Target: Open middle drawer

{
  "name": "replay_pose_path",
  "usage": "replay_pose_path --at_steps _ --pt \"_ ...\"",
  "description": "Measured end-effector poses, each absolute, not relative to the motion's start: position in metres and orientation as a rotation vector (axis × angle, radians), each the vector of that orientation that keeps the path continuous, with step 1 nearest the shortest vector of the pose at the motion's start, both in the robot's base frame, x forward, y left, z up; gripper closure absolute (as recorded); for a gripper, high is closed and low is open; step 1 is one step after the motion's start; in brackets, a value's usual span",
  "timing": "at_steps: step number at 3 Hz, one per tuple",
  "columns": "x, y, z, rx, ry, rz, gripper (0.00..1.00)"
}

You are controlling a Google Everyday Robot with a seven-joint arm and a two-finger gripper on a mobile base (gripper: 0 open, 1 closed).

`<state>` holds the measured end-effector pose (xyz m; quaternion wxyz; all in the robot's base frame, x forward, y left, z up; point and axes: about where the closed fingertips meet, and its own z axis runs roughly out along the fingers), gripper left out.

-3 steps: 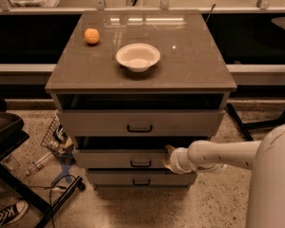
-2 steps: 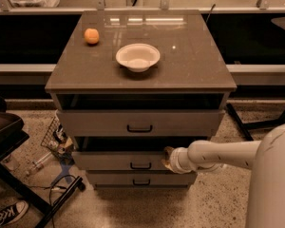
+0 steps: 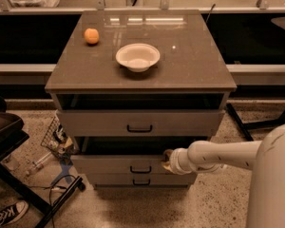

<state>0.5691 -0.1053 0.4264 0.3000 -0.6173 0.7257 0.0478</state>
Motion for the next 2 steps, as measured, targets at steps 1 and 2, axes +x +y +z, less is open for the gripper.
replay_pose_path --at_steps 1,2 --pt "0.5418 -0.1138 0.427 -1.652 1.941 0.158 1.0" --pt "0.5423 -0.1136 0.4313 -1.652 1.941 0.158 1.0"
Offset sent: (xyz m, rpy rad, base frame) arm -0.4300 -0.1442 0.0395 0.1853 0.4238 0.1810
